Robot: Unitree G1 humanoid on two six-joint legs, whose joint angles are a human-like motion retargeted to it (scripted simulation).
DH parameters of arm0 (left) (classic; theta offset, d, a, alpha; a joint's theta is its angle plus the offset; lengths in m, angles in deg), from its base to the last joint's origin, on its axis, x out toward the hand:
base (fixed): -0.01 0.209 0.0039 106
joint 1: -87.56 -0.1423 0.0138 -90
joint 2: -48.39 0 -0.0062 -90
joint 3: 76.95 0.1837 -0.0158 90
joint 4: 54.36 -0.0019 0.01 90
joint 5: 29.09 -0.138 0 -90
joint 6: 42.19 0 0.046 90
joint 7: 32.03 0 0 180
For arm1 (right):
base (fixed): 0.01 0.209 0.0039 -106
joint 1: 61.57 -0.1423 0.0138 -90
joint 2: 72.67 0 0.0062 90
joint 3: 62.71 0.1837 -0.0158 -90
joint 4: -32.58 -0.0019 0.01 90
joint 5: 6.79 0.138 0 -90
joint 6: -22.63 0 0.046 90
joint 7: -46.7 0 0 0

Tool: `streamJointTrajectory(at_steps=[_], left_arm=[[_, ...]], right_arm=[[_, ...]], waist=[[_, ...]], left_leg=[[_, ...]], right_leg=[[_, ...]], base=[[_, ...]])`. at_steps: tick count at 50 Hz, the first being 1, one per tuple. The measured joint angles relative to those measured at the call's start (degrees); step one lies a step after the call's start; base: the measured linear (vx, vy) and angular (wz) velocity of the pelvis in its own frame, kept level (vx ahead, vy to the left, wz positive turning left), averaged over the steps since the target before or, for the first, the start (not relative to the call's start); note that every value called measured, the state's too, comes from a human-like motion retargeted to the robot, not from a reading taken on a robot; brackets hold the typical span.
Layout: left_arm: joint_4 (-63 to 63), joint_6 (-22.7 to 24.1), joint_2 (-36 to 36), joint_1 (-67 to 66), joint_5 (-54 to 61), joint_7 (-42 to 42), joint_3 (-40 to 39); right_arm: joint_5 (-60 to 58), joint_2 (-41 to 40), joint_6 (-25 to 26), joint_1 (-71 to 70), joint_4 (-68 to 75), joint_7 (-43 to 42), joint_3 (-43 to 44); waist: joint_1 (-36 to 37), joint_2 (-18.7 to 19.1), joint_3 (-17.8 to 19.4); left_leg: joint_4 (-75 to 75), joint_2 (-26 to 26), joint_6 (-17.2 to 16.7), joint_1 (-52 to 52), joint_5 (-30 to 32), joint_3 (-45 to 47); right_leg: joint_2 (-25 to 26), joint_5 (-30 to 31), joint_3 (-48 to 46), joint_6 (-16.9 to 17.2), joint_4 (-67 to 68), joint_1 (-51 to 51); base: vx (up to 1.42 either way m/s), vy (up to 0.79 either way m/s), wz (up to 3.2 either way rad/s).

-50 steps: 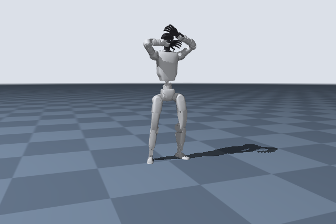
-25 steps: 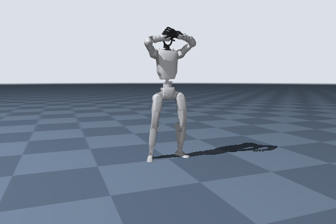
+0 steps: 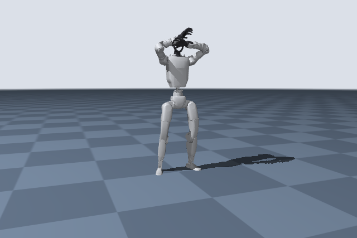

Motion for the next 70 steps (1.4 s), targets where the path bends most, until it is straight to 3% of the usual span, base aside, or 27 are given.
streamJointTrajectory(at_steps=[2, 5, 10, 15, 17, 20, 22, 25, 27, 32, 35, 38, 40, 44, 48, 53, 57, 60, 65, 70], left_arm=[[7.47, 0.53, -1.31, 1.26, -2.99, -1.86, 0.0], [11.56, 0.13, -3.74, 3.86, -3.09, -5.47, -0.66], [-2.59, -1.42, -4.65, 7.85, 0.95, -11.48, -2.21], [-23.23, -4.23, -4.52, 9.46, 3.87, -7.26, 0.0], [-24.66, -3.22, -4.19, 6.8, 4.07, -3.01, 0.0], [-15.95, 0.81, -2.18, 2.15, 2.07, 0.31, 0.0], [-5.46, 1.98, -1.49, 1.77, -2.88, -0.18, 0.0], [8.37, 1.92, -2.55, 3.78, -7.55, -3.37, 0.0], [11.18, 1.59, -3.63, 5.01, -5.82, -7.03, 0.0], [-3.57, -3.15, -3.93, 6.85, -0.95, -13.84, -4.0], [-18.31, -5.75, -3.83, 7.66, 3.71, -10.96, -3.08], [-23.64, -3.1, -2.54, 5.69, 7.96, -3.18, -0.18], [-20.48, -0.15, -1.6, 3.35, 8.02, 0.38, 0.0], [-1.13, 3.23, 0.74, 1.71, 1.42, -0.29, 0.0], [9.64, 2.39, -0.64, 4.93, -0.93, -5.29, 0.0], [-4.07, -2.81, -2.17, 9.12, 5.02, -9.17, -4.75], [-21.07, -5.77, -3.19, 12.15, 7.25, -7.25, -3.81], [-25.7, -5.32, -2.9, 12.22, 3.92, 0.16, 0.0], [-7.06, 1.34, 1.57, 5.58, -1.91, 11.12, 0.0], [12.05, 3.03, 3.51, 5.42, -0.79, 2.94, 0.0]], right_arm=[[-0.46, 0.45, 0.95, -0.11, 4.74, 0.27, -2.55], [-0.81, 1.75, 0.87, 0.2, 7.21, 7.39, -8.88], [-8.14, 4.97, -2.24, -4.14, -5.67, 17.09, -19.47], [-1.77, 5.22, -3.54, -4.65, -16.74, 8.8, -12.92], [-0.21, 4.38, -3.13, -4.99, -14.18, 3.83, -9.66], [0.6, 2.22, -2.72, -6.23, -4.93, -2.65, -8.63], [1.37, 1.71, -2.24, -7.8, 2.07, -2.64, -11.28], [3.73, 2.53, -2.32, -8.23, 9.04, 4.18, -15.88], [4.69, 3.41, -2.57, -5.84, 8.99, 9.97, -17.37], [2.05, 5.22, -3.17, -1.01, -4.09, 17.11, -17.69], [2.87, 4.78, -2.92, 0.42, -14.35, 15.76, -13.21], [7.25, 2.45, -3.86, 0.41, -16.23, 12.72, -7.33], [9.43, 1.67, -4.32, -2.43, -12.6, 8.84, -6.45], [8.88, -0.45, -3.78, -10.0, 2.17, 1.28, -9.76], [6.45, 0.28, -0.9, -11.65, 11.15, 8.25, -13.58], [7.4, 4.2, 0.73, -7.27, 2.85, 24.28, -16.7], [8.85, 5.89, -0.93, -2.13, -8.95, 20.95, -11.1], [12.36, 4.56, -3.07, -0.02, -10.39, 15.39, -5.14], [12.12, 3.01, -4.53, -4.4, 1.43, 3.63, -7.02], [9.62, 5.72, -2.75, -4.41, 9.61, 7.53, -12.67]], waist=[[0.17, -0.09, -0.09], [0.25, -0.56, 0.13], [0.34, -0.44, 0.58], [0.63, 1.06, 1.23], [1.08, 1.99, 0.77], [1.34, 3.36, -1.32], [1.6, 3.71, -1.73], [1.4, 2.74, -1.02], [0.44, 1.3, -0.78], [-0.43, 0.23, -0.13], [-0.66, 0.91, 0.21], [-1.12, 1.96, -0.69], [-0.34, 3.45, -0.63], [0.14, 6.0, -1.23], [-1.57, 4.57, -1.63], [-3.02, 2.63, -0.43], [-2.84, 3.04, -0.07], [-1.99, 4.12, -0.52], [0.92, 7.93, -2.12], [-0.12, 6.44, -1.75]], left_leg=[[-0.1, 0.06, -0.27, -0.01, 0.02, -0.06], [-0.1, 0.05, -0.56, -0.02, 0.01, -0.36], [0.08, -0.18, -0.45, -0.34, 0.14, -1.0], [0.32, -0.34, 0.28, -0.37, 0.09, -0.99], [0.33, -0.29, 0.4, -0.35, 0.01, -0.75], [0.24, -0.08, 0.15, -0.59, 0.01, -0.31], [0.19, 0.1, -0.2, -0.53, -0.07, -0.07], [0.16, 0.29, -0.78, 0.02, -0.24, 0.14], [0.11, 0.25, -0.98, 0.23, -0.27, 0.12], [0.16, -0.09, -0.5, 0.62, -0.3, 0.08], [0.29, -0.28, 0.16, 0.66, -0.32, 0.22], [0.23, -0.42, 0.52, 0.28, -0.16, 0.45], [0.23, -0.35, 0.56, 0.19, -0.22, 0.6], [0.21, -0.04, -0.03, -0.18, -0.18, 0.75], [0.19, -0.03, -0.61, -0.5, -0.09, 0.37], [0.38, -0.31, -0.5, -0.05, -0.24, -0.27], [0.57, -0.49, 0.03, 0.14, -0.37, -0.35], [0.54, -0.55, 0.37, 0.11, -0.37, -0.12], [0.45, -0.14, 0.1, 0.01, -0.44, 0.65], [0.26, 0.01, -0.64, 0.3, -0.4, 0.77]], right_leg=[[0.07, 0.01, -0.05, -0.13, 0.04, -0.03], [0.08, 0.04, -0.42, -0.01, 0.02, 0.18], [-0.15, 0.15, -1.27, 0.96, -0.21, 0.49], [-0.36, 0.17, -1.4, 1.57, -0.35, 0.63], [-0.33, 0.18, -1.17, 1.46, -0.31, 0.49], [-0.14, 0.34, -0.65, 1.17, -0.15, -0.16], [0.04, 0.32, -0.32, 0.77, -0.04, -0.33], [0.24, 0.2, -0.05, 0.27, 0.02, 0.03], [0.22, 0.16, -0.09, 0.22, 0.02, 0.25], [-0.1, 0.06, -0.25, 0.72, -0.19, 0.8], [-0.33, 0.07, -0.18, 1.14, -0.29, 0.84], [-0.46, 0.26, 0.06, 1.3, -0.24, 0.26], [-0.39, 0.31, 0.29, 0.93, -0.26, 0.07], [-0.08, 0.58, 0.57, 0.32, -0.24, -0.42], [-0.05, 0.6, 0.24, 0.0, -0.25, -0.48], [-0.31, 0.32, -0.55, 0.31, -0.48, 0.61], [-0.51, 0.18, -0.77, 0.93, -0.65, 1.03], [-0.59, 0.15, -0.55, 1.1, -0.62, 0.82], [-0.21, 0.29, 0.38, 0.58, -0.37, 0.02], [-0.05, 0.2, 0.58, 0.07, -0.11, 0.02]], base=[[0.0, 0.0, 0.0], [0.0, 0.0, 0.0], [0.0, 0.0, 0.0], [0.0, 0.0, 0.0], [0.0, 0.0, 0.0], [0.0, 0.0, 0.0], [0.0, 0.0, 0.0], [0.0, 0.0, 0.0], [0.0, 0.0, 0.0], [0.0, 0.0, 0.0], [0.0, 0.0, 0.0], [0.0, 0.0, 0.0], [0.0, 0.0, 0.0], [0.0, 0.0, 0.0], [0.0, 0.0, 0.0], [0.0, 0.0, 0.0], [0.0, 0.0, 0.0], [0.0, 0.0, 0.0], [0.0, 0.0, 0.0], [0.0, 0.0, 0.0]])
